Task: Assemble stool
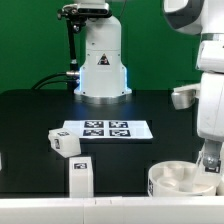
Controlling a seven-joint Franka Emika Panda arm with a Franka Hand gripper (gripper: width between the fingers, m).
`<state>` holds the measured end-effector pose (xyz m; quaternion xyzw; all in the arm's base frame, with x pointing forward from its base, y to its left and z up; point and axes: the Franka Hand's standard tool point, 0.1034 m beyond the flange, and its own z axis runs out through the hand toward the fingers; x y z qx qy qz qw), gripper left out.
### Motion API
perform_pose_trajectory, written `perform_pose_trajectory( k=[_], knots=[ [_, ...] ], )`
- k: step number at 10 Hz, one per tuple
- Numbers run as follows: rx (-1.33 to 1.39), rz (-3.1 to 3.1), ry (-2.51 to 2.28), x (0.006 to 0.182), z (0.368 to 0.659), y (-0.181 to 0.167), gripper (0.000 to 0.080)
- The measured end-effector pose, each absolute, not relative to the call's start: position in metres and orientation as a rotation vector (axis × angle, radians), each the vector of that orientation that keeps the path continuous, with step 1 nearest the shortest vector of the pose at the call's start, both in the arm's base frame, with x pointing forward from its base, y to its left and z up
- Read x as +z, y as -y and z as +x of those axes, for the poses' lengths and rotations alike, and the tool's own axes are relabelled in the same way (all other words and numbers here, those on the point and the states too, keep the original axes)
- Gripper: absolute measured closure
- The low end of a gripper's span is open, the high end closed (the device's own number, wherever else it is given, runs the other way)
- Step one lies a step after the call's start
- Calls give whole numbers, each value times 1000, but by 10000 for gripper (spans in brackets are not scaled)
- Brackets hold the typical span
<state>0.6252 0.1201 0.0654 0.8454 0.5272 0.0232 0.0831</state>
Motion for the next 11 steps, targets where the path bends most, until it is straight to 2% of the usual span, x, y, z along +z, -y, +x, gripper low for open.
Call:
perform_pose_trajectory(
  k=[1, 2, 3, 5, 7, 11],
  knots=[
    [76, 2565, -1511, 65, 625, -120, 407],
    [86, 2622, -1414, 66, 625, -120, 407],
    [95, 2674, -1318, 66, 625, -120, 464],
    [105, 2782, -1132, 67, 631, -111, 464],
    [129, 2968, -690, 67, 639, -96, 464],
    [117, 3041, -332, 66, 637, -95, 464]
  ],
)
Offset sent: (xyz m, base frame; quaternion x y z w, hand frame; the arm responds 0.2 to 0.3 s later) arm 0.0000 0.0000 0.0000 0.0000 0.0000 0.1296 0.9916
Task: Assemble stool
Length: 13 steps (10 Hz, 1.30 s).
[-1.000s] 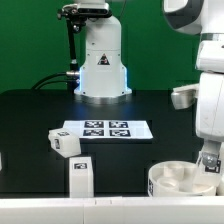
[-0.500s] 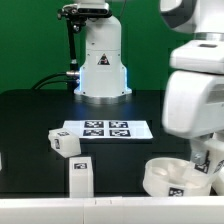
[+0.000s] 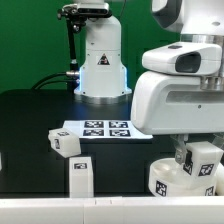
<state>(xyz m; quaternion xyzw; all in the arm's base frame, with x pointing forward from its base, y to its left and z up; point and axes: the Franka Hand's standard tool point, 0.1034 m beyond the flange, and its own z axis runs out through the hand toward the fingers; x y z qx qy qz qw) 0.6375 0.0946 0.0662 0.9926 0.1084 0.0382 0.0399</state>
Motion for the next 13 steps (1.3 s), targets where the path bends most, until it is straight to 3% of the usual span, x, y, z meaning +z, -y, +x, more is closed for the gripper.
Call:
perform_pose_trajectory(
  k=[5, 9, 13],
  knots=[
    [94, 3022, 812, 66, 638, -76, 463],
    [107, 2918, 1149, 66, 639, -69, 463],
    [166, 2404, 2057, 62, 628, -53, 463]
  ],
)
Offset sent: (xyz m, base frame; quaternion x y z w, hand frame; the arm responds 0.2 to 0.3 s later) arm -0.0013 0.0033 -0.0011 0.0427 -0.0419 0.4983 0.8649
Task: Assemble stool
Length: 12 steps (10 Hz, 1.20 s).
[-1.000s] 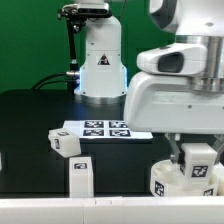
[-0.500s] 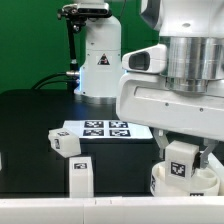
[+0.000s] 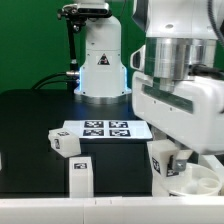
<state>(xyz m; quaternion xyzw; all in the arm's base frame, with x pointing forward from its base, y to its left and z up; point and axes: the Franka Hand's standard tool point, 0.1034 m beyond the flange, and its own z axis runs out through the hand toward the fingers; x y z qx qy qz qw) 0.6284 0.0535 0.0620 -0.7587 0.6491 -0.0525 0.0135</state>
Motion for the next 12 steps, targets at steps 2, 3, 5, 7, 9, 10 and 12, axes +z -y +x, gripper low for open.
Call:
perform_pose_trajectory(
  k=[2, 3, 5, 7, 9, 10, 12],
  knots=[
    [-167, -2212, -2192, 61, 622, -51, 463],
    [-169, -2195, -2214, 61, 622, -51, 463],
    [-158, -2160, -2240, 59, 621, -53, 369],
    [-161, -2176, -2218, 61, 622, -52, 201],
    [-164, -2195, -2133, 89, 625, -42, 161],
    [-167, -2186, -2133, 93, 625, -39, 151],
    [-163, -2197, -2131, 89, 624, -41, 151]
  ],
)
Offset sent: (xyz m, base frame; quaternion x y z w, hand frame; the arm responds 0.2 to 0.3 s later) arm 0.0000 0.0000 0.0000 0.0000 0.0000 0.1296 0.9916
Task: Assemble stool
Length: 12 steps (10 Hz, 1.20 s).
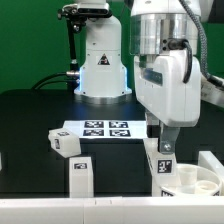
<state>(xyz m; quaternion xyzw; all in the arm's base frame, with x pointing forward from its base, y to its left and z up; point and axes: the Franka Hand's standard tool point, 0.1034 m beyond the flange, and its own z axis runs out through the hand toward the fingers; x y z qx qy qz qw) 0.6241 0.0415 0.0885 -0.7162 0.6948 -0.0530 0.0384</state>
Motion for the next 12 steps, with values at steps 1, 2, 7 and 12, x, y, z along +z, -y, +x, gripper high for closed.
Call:
perform_pose_trajectory(
  k=[1, 2, 7, 12],
  knots=[
    [-163, -2197, -2131, 88, 624, -41, 151],
    [-162, -2198, -2131, 88, 624, -41, 151],
    [-199, -2063, -2183, 93, 615, 11, 151],
    [-226, -2280, -1948, 94, 617, 30, 151]
  ],
)
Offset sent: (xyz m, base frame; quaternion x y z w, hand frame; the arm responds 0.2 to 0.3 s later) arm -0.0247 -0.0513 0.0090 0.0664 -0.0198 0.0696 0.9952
